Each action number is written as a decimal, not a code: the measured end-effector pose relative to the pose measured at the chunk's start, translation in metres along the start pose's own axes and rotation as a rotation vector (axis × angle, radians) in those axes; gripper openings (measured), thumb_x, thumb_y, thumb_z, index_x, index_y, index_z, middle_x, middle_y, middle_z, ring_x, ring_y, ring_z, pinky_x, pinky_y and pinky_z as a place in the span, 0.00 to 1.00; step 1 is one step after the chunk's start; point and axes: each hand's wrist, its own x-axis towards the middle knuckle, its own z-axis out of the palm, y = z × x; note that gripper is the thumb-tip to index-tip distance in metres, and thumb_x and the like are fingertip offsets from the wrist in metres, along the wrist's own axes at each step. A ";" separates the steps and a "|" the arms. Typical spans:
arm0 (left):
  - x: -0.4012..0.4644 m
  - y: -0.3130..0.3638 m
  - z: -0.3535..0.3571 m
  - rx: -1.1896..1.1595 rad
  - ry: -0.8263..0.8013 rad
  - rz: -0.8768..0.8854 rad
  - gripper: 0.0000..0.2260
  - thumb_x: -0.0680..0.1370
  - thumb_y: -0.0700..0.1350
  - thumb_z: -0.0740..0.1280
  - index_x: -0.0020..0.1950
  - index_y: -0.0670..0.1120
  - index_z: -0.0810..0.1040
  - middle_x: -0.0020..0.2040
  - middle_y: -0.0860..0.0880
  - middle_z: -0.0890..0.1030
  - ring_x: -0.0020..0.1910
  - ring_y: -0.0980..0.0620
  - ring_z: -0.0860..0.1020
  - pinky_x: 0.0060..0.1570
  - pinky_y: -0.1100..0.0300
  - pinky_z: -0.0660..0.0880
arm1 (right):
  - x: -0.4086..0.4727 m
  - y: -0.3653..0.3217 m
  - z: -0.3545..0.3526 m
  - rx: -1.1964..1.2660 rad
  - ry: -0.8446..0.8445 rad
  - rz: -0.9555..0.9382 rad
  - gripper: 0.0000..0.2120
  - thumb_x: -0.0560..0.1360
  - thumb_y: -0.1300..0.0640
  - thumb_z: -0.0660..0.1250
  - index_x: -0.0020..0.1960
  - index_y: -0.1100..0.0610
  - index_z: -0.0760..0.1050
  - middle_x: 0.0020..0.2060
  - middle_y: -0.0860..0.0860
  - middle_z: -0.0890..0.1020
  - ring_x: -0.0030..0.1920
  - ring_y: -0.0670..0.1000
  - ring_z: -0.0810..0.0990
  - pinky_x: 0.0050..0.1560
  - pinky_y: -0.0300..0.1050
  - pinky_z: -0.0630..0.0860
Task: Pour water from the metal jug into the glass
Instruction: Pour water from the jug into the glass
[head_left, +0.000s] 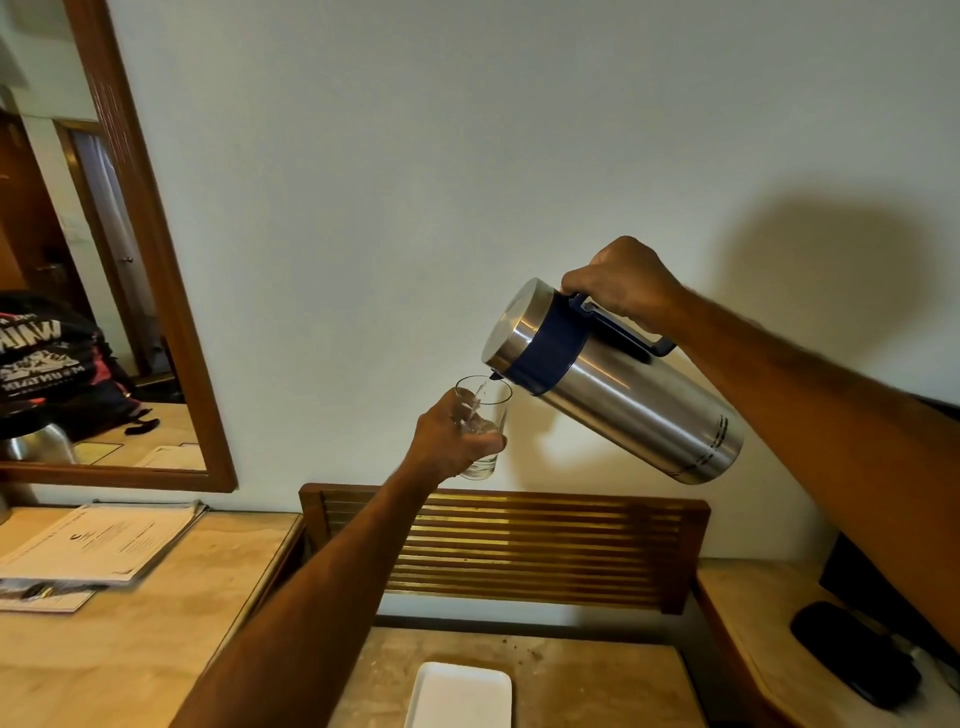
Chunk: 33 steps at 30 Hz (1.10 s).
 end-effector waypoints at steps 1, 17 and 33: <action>0.000 0.000 0.000 0.002 0.000 0.000 0.27 0.67 0.52 0.77 0.63 0.49 0.72 0.56 0.47 0.80 0.53 0.45 0.80 0.42 0.64 0.76 | 0.000 -0.001 0.000 -0.007 0.002 -0.003 0.19 0.65 0.51 0.71 0.43 0.69 0.80 0.31 0.56 0.75 0.33 0.52 0.72 0.36 0.46 0.68; -0.002 0.000 -0.001 0.010 0.016 -0.003 0.25 0.69 0.50 0.78 0.61 0.48 0.72 0.57 0.48 0.79 0.53 0.46 0.79 0.42 0.65 0.74 | 0.003 -0.004 0.002 -0.075 -0.016 -0.016 0.18 0.63 0.49 0.70 0.35 0.66 0.77 0.30 0.55 0.74 0.32 0.53 0.72 0.37 0.48 0.69; -0.005 0.006 0.001 0.012 0.000 0.011 0.27 0.69 0.50 0.78 0.64 0.48 0.72 0.56 0.49 0.79 0.53 0.46 0.80 0.42 0.65 0.75 | 0.005 -0.010 0.003 -0.156 -0.028 -0.053 0.17 0.66 0.48 0.70 0.36 0.63 0.77 0.31 0.54 0.76 0.33 0.52 0.74 0.37 0.47 0.70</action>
